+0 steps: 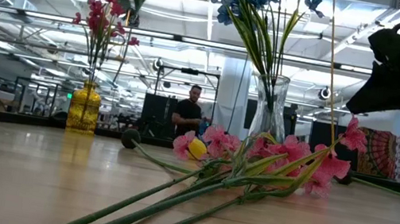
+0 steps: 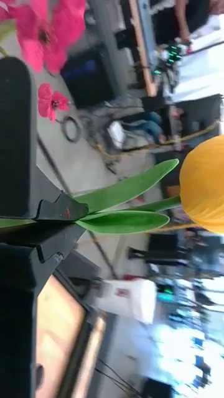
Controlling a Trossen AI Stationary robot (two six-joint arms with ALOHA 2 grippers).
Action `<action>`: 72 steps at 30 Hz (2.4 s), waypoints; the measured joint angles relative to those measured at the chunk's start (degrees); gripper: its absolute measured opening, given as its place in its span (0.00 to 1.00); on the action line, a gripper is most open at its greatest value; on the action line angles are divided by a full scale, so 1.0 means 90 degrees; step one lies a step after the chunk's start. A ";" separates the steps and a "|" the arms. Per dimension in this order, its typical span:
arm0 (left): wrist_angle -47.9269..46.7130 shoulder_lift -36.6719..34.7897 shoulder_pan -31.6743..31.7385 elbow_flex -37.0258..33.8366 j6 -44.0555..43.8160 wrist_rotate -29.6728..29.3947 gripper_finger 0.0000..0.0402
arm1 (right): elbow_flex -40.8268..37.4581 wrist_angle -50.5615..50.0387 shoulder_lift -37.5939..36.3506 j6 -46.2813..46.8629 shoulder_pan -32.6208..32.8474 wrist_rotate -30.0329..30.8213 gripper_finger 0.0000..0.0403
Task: Sort flowers into vase by color
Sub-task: Put the bottom yellow tulip into the yellow vase
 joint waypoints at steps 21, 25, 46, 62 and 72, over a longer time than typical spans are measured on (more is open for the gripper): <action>0.1205 -0.2338 0.0798 -0.1715 0.1215 0.0496 0.00 | 0.0000 -0.0019 -0.0001 0.0019 -0.0002 0.0036 0.17; 0.1080 -0.2341 0.0946 -0.1715 0.1215 0.0264 0.00 | 0.0000 -0.0019 0.0000 0.0021 -0.0002 0.0153 0.17; 0.1010 -0.2016 0.1455 -0.1715 0.1180 0.0165 0.00 | 0.0000 -0.0019 -0.0002 0.0021 -0.0002 0.0313 0.17; 0.1057 -0.1719 0.1464 -0.1981 0.0997 -0.0192 0.00 | 0.0002 -0.0015 -0.0001 0.0023 -0.0002 0.0311 0.17; 0.1401 -0.1716 0.1461 -0.2780 0.0671 -0.0560 0.00 | 0.0001 0.0019 0.0000 0.0023 -0.0002 0.0311 0.17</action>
